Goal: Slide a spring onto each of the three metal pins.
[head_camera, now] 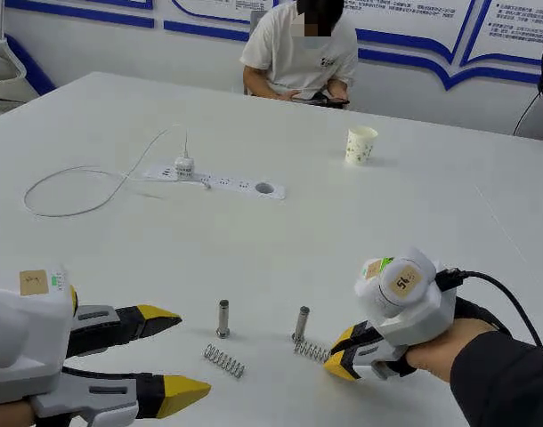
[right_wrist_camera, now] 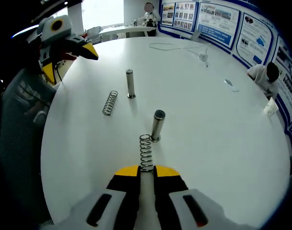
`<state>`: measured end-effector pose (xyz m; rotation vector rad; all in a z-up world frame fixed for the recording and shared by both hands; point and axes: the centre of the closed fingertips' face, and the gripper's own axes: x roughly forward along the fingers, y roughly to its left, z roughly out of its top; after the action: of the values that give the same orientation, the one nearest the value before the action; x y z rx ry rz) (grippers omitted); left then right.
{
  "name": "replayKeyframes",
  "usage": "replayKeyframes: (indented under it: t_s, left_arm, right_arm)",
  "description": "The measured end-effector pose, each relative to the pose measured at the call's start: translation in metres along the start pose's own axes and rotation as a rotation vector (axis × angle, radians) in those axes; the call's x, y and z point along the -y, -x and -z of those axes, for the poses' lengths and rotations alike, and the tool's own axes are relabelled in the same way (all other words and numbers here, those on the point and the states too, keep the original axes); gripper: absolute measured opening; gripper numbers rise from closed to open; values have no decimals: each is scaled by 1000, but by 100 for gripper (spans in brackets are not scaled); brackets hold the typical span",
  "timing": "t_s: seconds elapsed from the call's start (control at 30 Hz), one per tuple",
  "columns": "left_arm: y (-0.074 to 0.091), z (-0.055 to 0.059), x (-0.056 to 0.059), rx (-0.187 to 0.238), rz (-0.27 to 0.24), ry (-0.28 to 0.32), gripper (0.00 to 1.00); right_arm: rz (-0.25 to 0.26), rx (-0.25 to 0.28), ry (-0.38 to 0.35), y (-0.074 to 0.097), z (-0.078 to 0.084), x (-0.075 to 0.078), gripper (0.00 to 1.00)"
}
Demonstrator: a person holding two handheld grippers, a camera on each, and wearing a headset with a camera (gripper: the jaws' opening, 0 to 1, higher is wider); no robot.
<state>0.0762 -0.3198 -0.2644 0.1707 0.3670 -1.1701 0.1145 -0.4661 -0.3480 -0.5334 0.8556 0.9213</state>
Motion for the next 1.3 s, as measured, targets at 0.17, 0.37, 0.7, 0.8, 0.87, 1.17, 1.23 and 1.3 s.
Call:
replayKeyframes:
  t_s: [0.17,0.37,0.7,0.8,0.87,1.17,1.23,1.3]
  left_arm:
    - [-2,0,3,-2,12,-1,52]
    - [-5,1,10,-8,38,-8,50]
    - [-13,0,22,-15,86,-32,49]
    - [-16,-2,25,-17,101,-45,49]
    - [-17,-3,27,-18,110,-55,48]
    - [-24,-8,34,-20,146,-92,46]
    - [-27,-9,36,-22,156,-103,44]
    - [-30,-8,38,-27,165,-115,43]
  right_arm:
    - [8,2,22,8,-5,-4,12]
    - [18,2,45,21,-13,-8,12]
    - [13,-16,79,39,-26,-19,12]
    - [-13,-25,87,44,-32,-28,11]
    - [-33,-18,93,49,-39,-36,11]
    - [-100,9,126,63,-69,-66,11]
    - [-110,9,141,65,-74,-71,11]
    - [-117,11,156,66,-79,-77,11]
